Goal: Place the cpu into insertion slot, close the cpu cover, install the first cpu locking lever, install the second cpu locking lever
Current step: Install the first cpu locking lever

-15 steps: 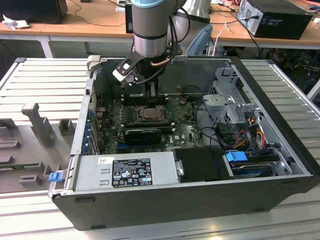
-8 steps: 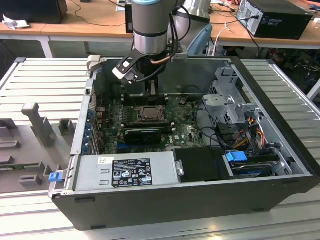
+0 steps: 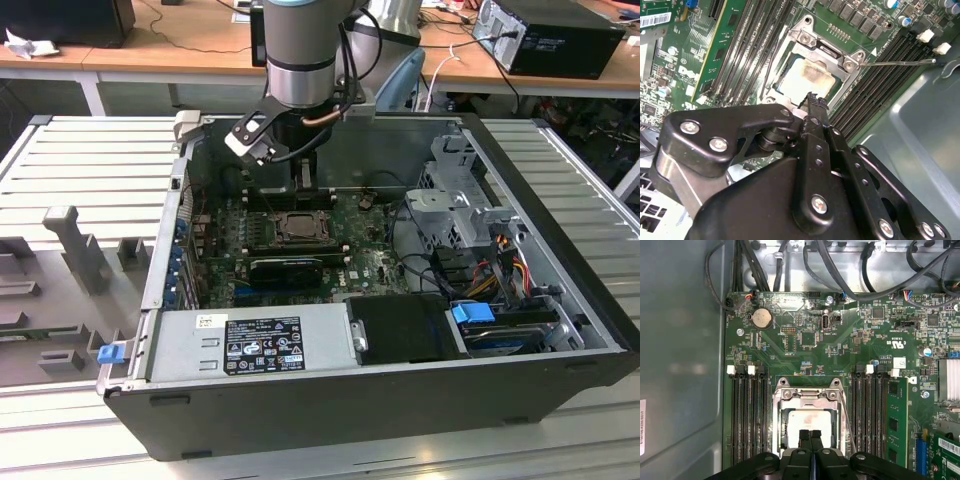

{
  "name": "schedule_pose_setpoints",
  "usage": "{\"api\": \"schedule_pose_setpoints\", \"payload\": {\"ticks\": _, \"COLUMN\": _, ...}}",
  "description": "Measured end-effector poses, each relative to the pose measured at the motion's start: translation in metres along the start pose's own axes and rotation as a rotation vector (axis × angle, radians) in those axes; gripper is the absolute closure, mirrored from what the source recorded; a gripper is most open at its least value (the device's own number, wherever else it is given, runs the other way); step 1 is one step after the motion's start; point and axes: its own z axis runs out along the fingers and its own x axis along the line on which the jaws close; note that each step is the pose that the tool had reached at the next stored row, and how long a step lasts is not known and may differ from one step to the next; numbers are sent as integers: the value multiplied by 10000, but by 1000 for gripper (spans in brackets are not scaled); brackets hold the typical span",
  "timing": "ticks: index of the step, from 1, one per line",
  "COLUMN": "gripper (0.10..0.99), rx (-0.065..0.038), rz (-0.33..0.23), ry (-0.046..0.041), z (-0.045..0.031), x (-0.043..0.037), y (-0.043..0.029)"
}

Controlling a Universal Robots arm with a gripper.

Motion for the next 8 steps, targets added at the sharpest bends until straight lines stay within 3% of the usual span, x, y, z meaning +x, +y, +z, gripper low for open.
{"api": "schedule_pose_setpoints", "payload": {"ticks": 8, "gripper": 980, "rx": 0, "rz": 0, "ry": 0, "z": -26, "x": 1, "y": 1}}
